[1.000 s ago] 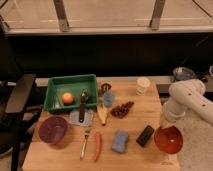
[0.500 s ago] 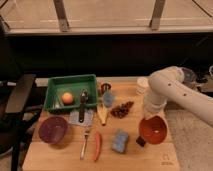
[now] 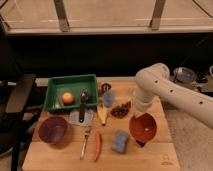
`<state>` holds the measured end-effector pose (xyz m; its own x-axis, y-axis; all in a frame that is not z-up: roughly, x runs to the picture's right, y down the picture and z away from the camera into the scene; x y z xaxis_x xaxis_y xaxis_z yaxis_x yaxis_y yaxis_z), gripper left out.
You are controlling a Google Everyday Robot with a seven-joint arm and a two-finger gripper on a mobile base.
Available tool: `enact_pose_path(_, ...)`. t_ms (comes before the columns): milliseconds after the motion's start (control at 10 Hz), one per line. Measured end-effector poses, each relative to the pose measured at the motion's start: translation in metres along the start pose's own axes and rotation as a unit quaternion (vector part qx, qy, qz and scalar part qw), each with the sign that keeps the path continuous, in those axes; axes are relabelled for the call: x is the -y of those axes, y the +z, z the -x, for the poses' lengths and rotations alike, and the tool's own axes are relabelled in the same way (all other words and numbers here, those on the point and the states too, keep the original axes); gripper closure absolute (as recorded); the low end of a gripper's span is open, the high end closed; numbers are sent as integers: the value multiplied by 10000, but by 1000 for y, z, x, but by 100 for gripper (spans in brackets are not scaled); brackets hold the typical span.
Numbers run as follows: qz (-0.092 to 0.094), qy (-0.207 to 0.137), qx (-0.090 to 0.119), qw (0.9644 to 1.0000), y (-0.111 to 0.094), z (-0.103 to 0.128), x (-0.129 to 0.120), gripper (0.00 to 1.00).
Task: Stack bowls on top of each other
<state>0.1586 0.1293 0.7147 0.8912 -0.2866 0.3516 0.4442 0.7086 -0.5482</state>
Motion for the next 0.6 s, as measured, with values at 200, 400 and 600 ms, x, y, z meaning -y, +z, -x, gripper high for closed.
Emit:
enact_pose_path(200,5,19,4,10000,0,-1,-1,100)
enact_pose_path(400,-26,-33,-48,10000,-3,-1,3,100)
enact_pose_path(600,-144,-327,-115,9993,-17,15,36,100)
